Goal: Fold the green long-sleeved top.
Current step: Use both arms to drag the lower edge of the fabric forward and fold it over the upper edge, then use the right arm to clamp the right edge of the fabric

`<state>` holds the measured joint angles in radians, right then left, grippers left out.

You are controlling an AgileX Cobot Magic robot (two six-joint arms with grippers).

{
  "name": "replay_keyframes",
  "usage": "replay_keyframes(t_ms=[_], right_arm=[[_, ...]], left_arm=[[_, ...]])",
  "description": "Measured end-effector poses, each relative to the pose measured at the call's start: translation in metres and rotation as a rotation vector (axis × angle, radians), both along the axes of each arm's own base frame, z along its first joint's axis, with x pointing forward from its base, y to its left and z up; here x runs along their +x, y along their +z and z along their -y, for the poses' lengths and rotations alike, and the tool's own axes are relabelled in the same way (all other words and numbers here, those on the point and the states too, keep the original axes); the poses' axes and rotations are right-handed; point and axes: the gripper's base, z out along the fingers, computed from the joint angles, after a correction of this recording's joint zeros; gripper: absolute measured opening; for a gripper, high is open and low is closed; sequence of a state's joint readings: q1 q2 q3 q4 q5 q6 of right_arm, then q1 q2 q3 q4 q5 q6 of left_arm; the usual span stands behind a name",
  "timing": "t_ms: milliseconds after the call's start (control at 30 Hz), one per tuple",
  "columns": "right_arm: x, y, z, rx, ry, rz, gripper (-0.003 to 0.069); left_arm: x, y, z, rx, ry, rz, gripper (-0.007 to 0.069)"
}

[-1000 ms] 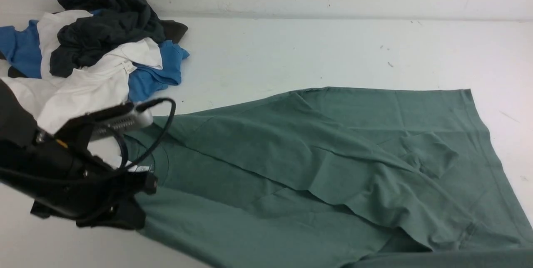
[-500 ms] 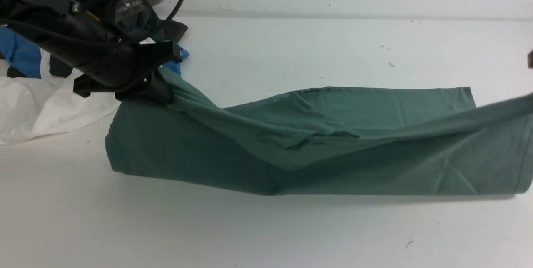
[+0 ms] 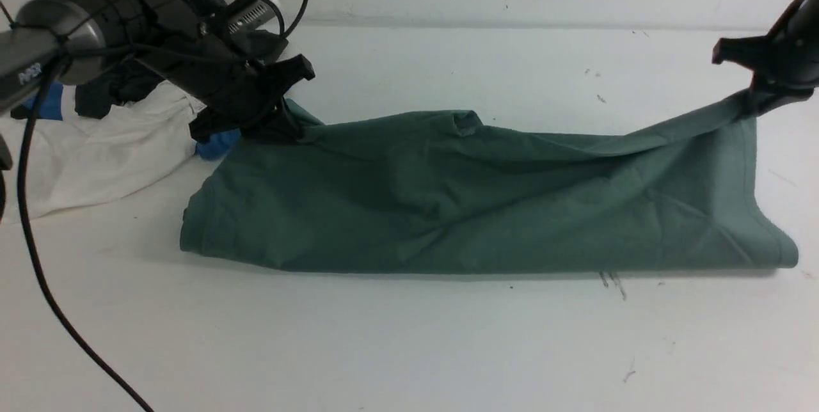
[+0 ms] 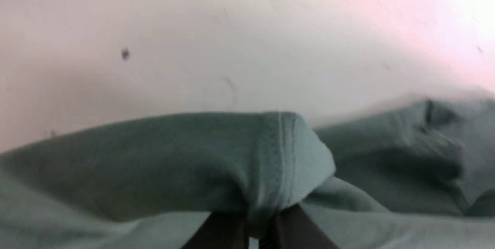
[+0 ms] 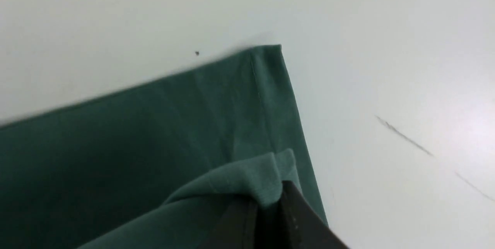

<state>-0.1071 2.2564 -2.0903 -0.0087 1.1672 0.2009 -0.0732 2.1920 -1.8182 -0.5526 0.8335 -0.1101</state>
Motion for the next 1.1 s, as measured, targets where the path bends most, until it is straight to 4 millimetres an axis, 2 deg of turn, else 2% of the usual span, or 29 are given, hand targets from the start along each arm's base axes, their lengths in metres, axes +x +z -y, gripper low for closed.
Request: replay_keyframes(t_ms=[133,200,233,333,467,533,567,633,667,733,767,800,867,967,1000,1100], right_arm=[[0.011,-0.03,0.003,-0.02,-0.012,-0.01,0.005],[0.015,-0.041,0.005,-0.029,-0.012,-0.012,0.0091],[0.015,-0.042,0.005,-0.03,-0.011,-0.013,0.0101],[0.017,-0.041,0.007,-0.062,0.0,-0.017,0.0218],[0.02,-0.01,0.011,-0.12,0.003,0.014,0.0346],[0.02,0.005,0.012,-0.131,-0.001,0.035,0.0379],[0.019,0.023,0.012,-0.141,0.004,0.072,0.041],[0.018,0.042,0.012,-0.153,0.017,0.119,0.0425],[0.015,0.065,0.01,-0.154,0.038,0.176,0.0431],[0.01,0.085,0.006,-0.135,0.075,0.223,0.0422],[0.009,0.086,0.006,-0.138,0.079,0.223,0.0419],[0.004,0.099,0.002,-0.122,0.115,0.248,0.0382],[-0.001,0.103,-0.004,-0.086,0.151,0.248,0.0286],[-0.01,0.093,-0.009,-0.022,0.172,0.194,0.0118],[-0.013,0.082,-0.011,0.003,0.18,0.152,0.0067],[-0.036,0.051,-0.016,0.051,0.194,0.003,0.0001]], left_arm=[[0.008,-0.018,-0.002,0.007,0.028,0.007,0.0024],[0.01,-0.02,-0.002,0.011,0.036,0.015,0.0052],[0.01,-0.02,-0.003,0.012,0.038,0.018,0.0055],[0.012,-0.015,-0.007,0.018,0.046,0.037,0.0145],[0.013,0.004,-0.011,0.047,0.03,0.084,0.0243],[0.012,0.017,-0.013,0.058,0.021,0.106,0.0273],[0.011,0.036,-0.018,0.066,0.017,0.131,0.0302],[0.008,0.051,-0.023,0.072,0.007,0.143,0.0324],[0.002,0.071,-0.03,0.082,-0.009,0.151,0.0337],[-0.006,0.088,-0.037,0.092,-0.038,0.136,0.0342],[-0.006,0.089,-0.038,0.094,-0.037,0.139,0.0343],[-0.012,0.099,-0.042,0.108,-0.066,0.118,0.0343],[-0.019,0.104,-0.048,0.137,-0.111,0.08,0.0339],[-0.024,0.104,-0.053,0.179,-0.17,0.046,0.03],[-0.025,0.103,-0.054,0.199,-0.186,0.043,0.0276],[-0.025,0.1,-0.06,0.281,-0.232,0.045,0.0176]])
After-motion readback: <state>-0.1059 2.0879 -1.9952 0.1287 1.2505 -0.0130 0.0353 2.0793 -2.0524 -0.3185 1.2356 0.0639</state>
